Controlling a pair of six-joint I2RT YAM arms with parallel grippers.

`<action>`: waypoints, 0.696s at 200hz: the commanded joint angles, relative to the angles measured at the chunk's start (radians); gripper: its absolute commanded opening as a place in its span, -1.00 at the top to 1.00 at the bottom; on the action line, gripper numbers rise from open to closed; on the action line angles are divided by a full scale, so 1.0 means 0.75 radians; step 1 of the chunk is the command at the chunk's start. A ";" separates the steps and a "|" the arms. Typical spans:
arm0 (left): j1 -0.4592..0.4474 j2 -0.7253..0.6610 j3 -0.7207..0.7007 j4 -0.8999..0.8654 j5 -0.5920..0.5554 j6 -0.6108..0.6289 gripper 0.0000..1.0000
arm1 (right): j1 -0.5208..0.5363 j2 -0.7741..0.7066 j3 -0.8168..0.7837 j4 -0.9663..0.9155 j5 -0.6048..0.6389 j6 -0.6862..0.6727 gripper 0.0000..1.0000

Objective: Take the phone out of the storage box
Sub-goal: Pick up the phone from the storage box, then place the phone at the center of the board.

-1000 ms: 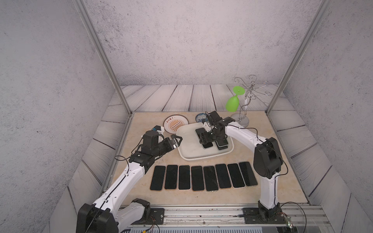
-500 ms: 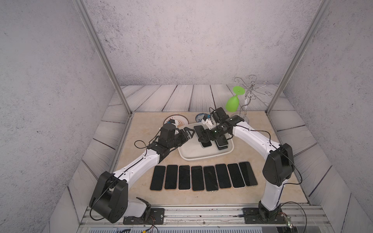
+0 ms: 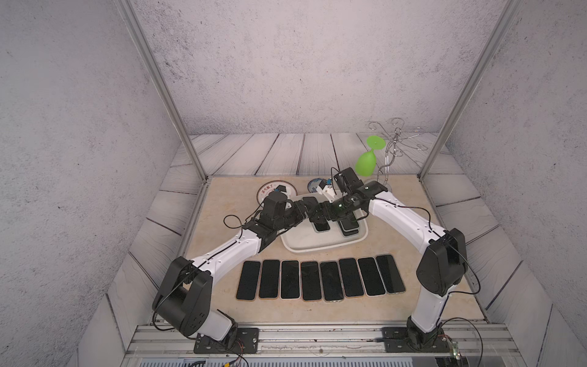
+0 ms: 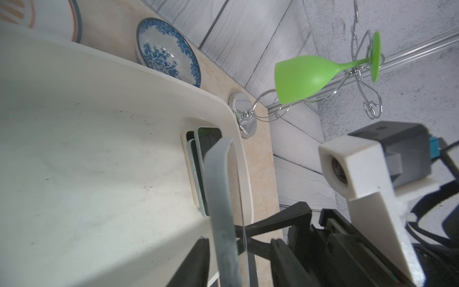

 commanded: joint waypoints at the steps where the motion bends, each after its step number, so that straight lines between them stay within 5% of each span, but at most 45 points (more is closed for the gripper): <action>1: -0.011 0.030 0.031 0.036 0.014 0.011 0.30 | 0.004 -0.087 -0.021 0.081 -0.084 0.033 0.48; 29: -0.008 0.008 0.014 0.031 0.017 0.040 0.73 | 0.002 -0.105 -0.033 0.072 -0.088 0.012 0.27; 51: 0.012 -0.025 0.004 0.021 0.028 0.081 1.00 | 0.002 -0.113 -0.040 0.051 -0.086 -0.020 -0.49; 58: 0.025 -0.043 -0.002 0.011 0.038 0.102 1.00 | 0.001 -0.122 -0.047 0.046 -0.077 -0.035 -0.97; 105: 0.273 -0.223 -0.012 -0.305 0.302 0.347 1.00 | 0.002 -0.225 -0.092 -0.001 0.077 -0.131 -0.99; 139: 0.592 -0.324 0.086 -0.882 0.490 0.860 1.00 | 0.002 -0.310 -0.154 -0.017 0.221 -0.161 -0.99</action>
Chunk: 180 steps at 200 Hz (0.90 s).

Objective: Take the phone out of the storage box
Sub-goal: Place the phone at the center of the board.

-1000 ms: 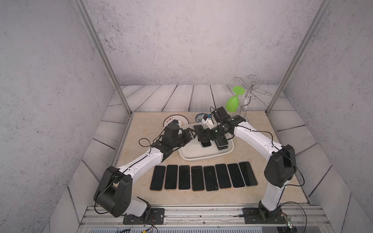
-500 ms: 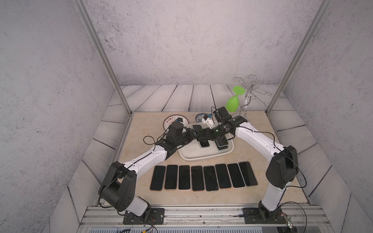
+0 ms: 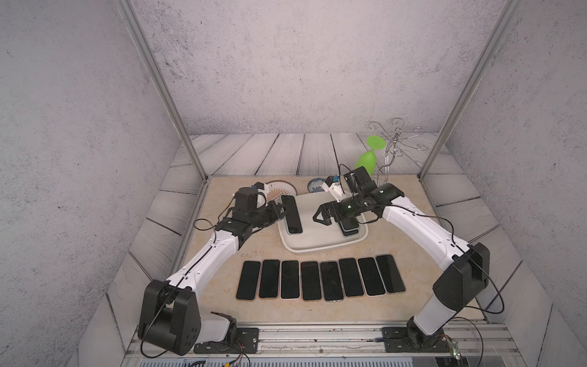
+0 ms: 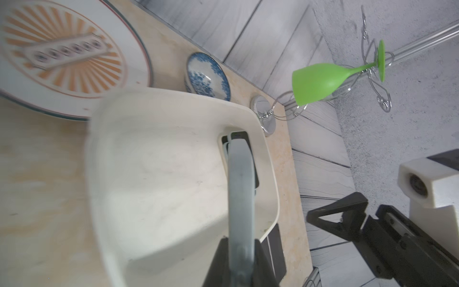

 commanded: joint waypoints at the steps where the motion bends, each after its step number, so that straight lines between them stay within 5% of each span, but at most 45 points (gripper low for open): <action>1: 0.169 -0.071 0.098 -0.435 0.187 0.428 1.00 | 0.003 -0.066 -0.041 -0.030 0.133 -0.050 -0.99; 24: 0.311 -0.050 0.143 -0.692 0.172 0.732 1.00 | 0.004 -0.086 -0.073 -0.014 0.129 -0.045 -0.99; 55: 0.336 0.020 0.160 -0.856 0.000 1.015 1.00 | 0.002 -0.094 -0.119 0.020 0.064 -0.027 -0.99; 93: 0.340 0.033 0.136 -0.940 -0.297 1.137 1.00 | 0.002 -0.087 -0.189 0.065 0.011 -0.020 -0.99; 180: 0.340 -0.224 -0.208 -0.854 -0.339 1.385 1.00 | 0.005 0.019 -0.167 0.116 -0.099 -0.014 -0.99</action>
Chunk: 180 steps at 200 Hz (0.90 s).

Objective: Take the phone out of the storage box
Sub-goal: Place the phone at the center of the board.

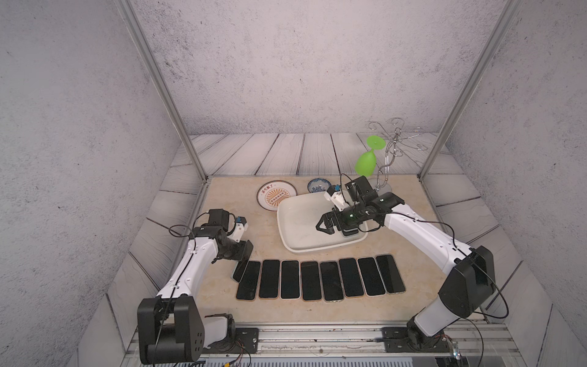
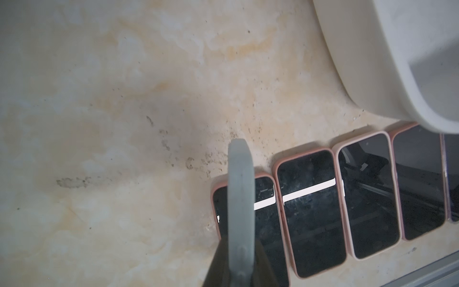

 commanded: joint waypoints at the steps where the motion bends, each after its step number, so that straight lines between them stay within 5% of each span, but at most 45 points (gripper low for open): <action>1: 0.004 -0.126 -0.043 0.027 0.021 0.140 1.00 | 0.003 0.048 0.027 0.018 -0.054 -0.001 -0.99; 51: 0.005 -0.275 -0.199 0.135 -0.179 0.128 1.00 | 0.001 0.112 0.058 0.024 -0.099 0.003 -0.99; 180: 0.006 -0.055 -0.189 0.141 -0.290 0.138 1.00 | 0.002 0.178 0.056 0.023 -0.138 0.001 -0.99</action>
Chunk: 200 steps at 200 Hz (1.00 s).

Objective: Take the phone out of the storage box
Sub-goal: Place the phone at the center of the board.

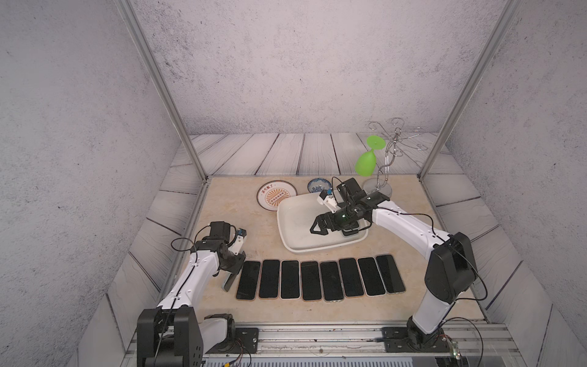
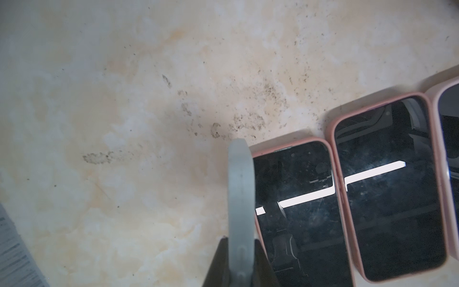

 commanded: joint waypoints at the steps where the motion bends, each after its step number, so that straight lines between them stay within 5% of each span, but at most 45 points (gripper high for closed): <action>1: 0.006 0.003 0.008 0.006 -0.056 0.000 1.00 | 0.002 0.003 0.018 0.000 -0.029 -0.003 -0.98; 78: 0.005 0.013 -0.016 0.019 -0.045 0.016 1.00 | 0.002 0.012 0.004 -0.002 -0.038 -0.009 -0.99; 141: 0.016 0.047 -0.033 0.091 -0.189 -0.046 0.14 | 0.003 0.022 0.003 0.006 -0.057 -0.004 -0.99; 200: 0.089 0.088 -0.010 0.140 -0.224 -0.044 0.02 | 0.002 0.030 0.000 0.016 -0.075 0.005 -0.99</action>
